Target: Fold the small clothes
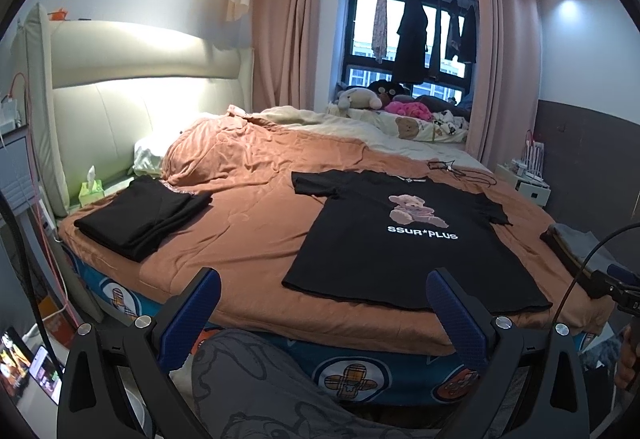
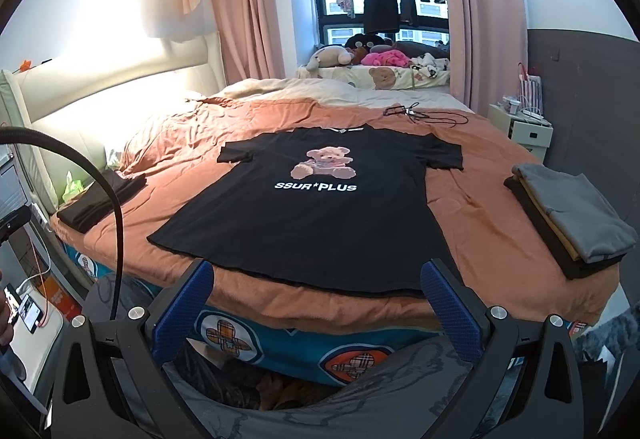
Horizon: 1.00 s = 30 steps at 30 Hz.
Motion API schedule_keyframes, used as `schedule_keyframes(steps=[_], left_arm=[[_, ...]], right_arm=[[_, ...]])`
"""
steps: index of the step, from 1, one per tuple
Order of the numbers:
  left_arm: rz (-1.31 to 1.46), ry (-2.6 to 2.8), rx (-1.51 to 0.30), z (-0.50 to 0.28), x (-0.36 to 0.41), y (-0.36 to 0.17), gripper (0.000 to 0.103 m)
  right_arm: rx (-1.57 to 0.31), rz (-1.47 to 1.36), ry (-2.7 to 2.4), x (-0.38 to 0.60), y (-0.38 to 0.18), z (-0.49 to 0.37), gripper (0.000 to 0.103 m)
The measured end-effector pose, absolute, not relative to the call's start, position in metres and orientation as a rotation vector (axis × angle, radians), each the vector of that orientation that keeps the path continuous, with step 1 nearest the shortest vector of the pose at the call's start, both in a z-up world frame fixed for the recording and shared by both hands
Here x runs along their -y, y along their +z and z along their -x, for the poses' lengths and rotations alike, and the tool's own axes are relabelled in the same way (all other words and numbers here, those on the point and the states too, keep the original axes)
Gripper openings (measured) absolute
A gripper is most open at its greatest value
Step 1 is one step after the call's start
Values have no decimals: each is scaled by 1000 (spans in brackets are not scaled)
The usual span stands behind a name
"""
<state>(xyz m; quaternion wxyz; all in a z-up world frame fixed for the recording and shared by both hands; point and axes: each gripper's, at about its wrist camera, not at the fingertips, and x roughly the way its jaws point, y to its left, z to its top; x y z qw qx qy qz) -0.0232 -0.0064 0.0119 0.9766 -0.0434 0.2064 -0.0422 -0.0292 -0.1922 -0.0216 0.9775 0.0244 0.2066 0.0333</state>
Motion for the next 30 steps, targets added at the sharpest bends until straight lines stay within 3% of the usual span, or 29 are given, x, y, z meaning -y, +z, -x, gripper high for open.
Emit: schedule_keyframes(steps=[30], left_arm=[[84,-88,-411,24,10,13,103]], right_arm=[[-396,-57,54,196,-22,30,103]])
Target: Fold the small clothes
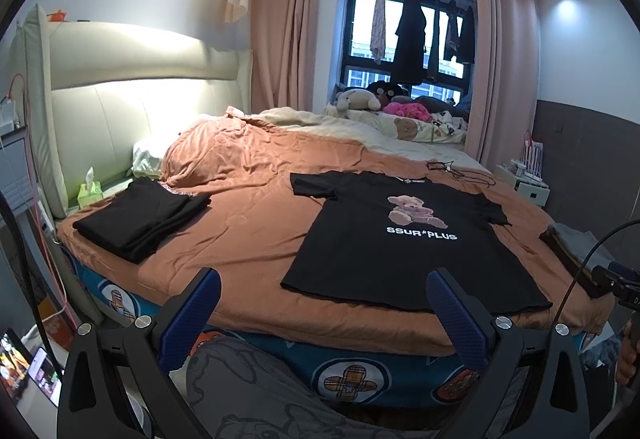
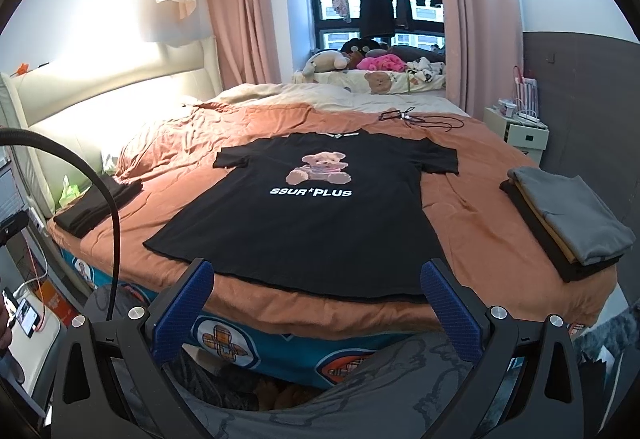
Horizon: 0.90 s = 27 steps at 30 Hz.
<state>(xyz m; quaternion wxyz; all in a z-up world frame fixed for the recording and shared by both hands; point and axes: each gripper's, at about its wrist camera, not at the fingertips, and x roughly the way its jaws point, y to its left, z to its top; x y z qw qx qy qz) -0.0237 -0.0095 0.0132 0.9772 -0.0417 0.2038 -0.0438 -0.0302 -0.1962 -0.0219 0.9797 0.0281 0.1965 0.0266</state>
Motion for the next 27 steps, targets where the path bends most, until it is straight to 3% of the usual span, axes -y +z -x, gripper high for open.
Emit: schedule_keyframes(steps=[17,27], left_arm=[[113,-130,-415,19,5,14,103],[147,-133,-438,-26,-5,9,103]], right_arm=[[-410,-62,57,196,-21,20,103],[-437,-51,37,193,-23,-20,103]])
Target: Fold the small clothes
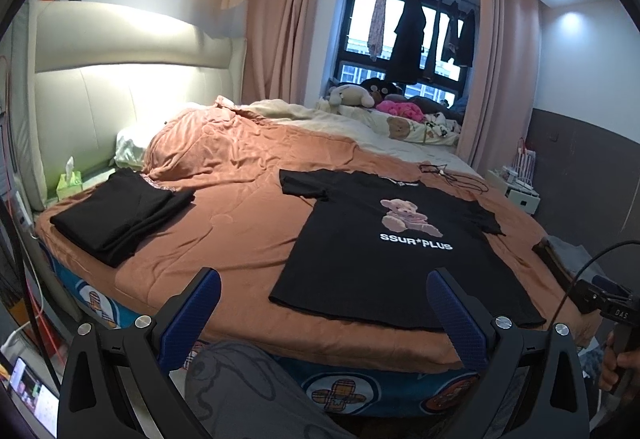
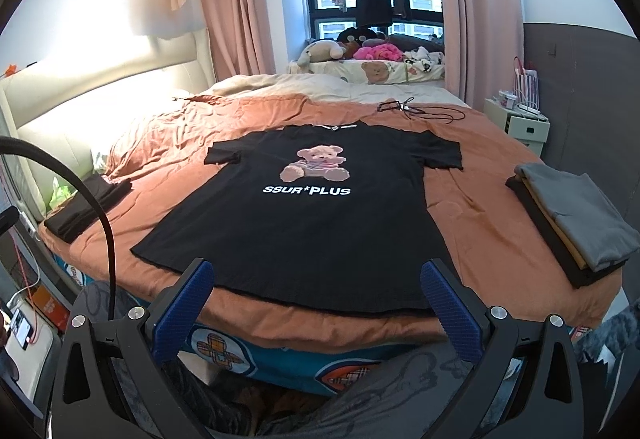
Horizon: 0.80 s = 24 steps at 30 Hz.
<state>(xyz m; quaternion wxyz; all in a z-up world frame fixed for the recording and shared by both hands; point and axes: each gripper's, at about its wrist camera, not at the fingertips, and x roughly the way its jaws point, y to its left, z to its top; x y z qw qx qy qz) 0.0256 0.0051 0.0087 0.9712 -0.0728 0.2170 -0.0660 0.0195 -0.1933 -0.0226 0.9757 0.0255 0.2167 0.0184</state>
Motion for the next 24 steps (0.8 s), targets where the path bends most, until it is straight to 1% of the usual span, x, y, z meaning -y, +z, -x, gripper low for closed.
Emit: schedule_keyframes(steps=[7,11,19,24], left_arm=[[163,-79,-488,-68,-19,-9,103],[125,-8,-510,-91,-27,-22,103],[148,36,-582,-141,-43,-42,103],[146,25,-643,-175,-46,-50,103]], right_arm=[[-451,-61,48,190,-31,-56,103],[-460,-49,35,188,-34,-72,103],[-491,-52,63,191,-41,-128,103],[-538,-27,60,186,-46,-155,103]])
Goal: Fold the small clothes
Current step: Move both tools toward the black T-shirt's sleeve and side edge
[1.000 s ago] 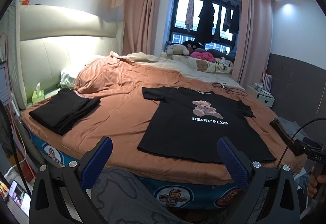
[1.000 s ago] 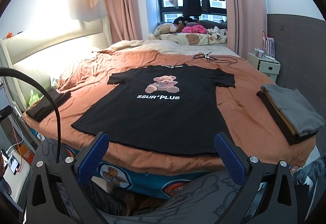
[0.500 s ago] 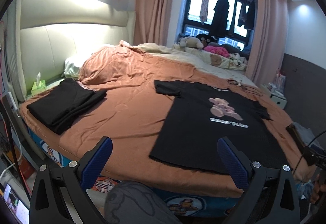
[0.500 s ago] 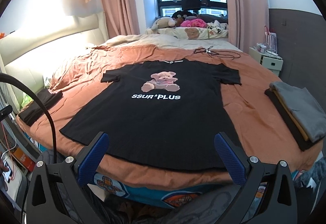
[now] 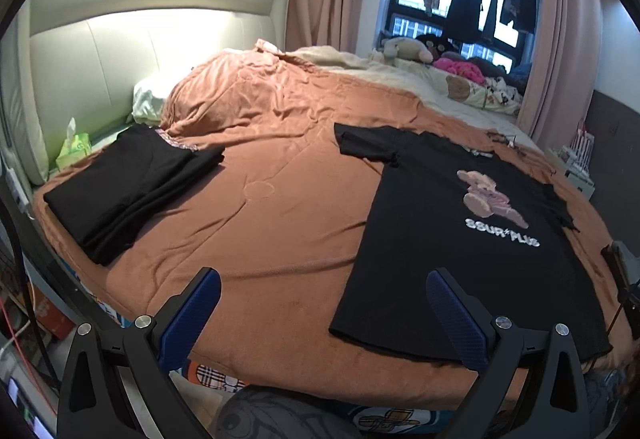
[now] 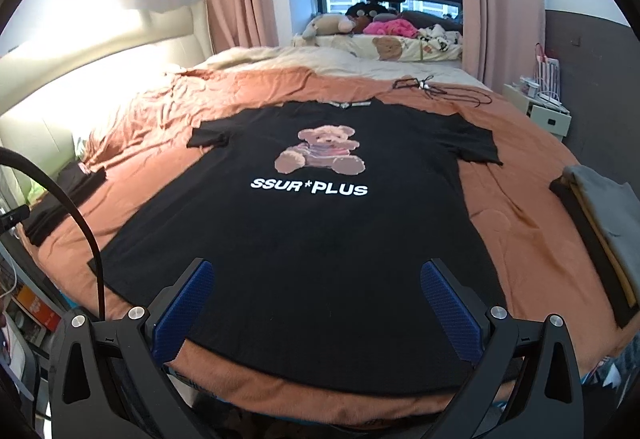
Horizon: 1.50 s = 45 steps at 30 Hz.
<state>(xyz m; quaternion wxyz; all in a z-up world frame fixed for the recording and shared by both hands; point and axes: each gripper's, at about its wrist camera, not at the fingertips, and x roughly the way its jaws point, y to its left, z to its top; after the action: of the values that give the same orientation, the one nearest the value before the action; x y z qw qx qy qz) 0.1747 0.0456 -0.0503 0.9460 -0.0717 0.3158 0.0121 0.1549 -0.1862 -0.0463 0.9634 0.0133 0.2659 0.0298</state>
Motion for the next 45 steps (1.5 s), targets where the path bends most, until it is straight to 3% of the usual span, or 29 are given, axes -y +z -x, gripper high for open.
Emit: schedule_keyframes(steps=[14,37,42,45], left_arm=[[135,-31,-770,-250,-31,-67,103],[253,-125,-707,-363,-28,-61,103],[293,-111,-749,-405,-41,-63,89],[319,-111,-770,-426,-48,-67,82]], right_arm=[[-620,0,134,181,-41,-231,103],[-656,3,177,168,-29,-349,103],[-645,-10,195,163,-20,-381,103],[-649,1,197,157,-20,-399,95]])
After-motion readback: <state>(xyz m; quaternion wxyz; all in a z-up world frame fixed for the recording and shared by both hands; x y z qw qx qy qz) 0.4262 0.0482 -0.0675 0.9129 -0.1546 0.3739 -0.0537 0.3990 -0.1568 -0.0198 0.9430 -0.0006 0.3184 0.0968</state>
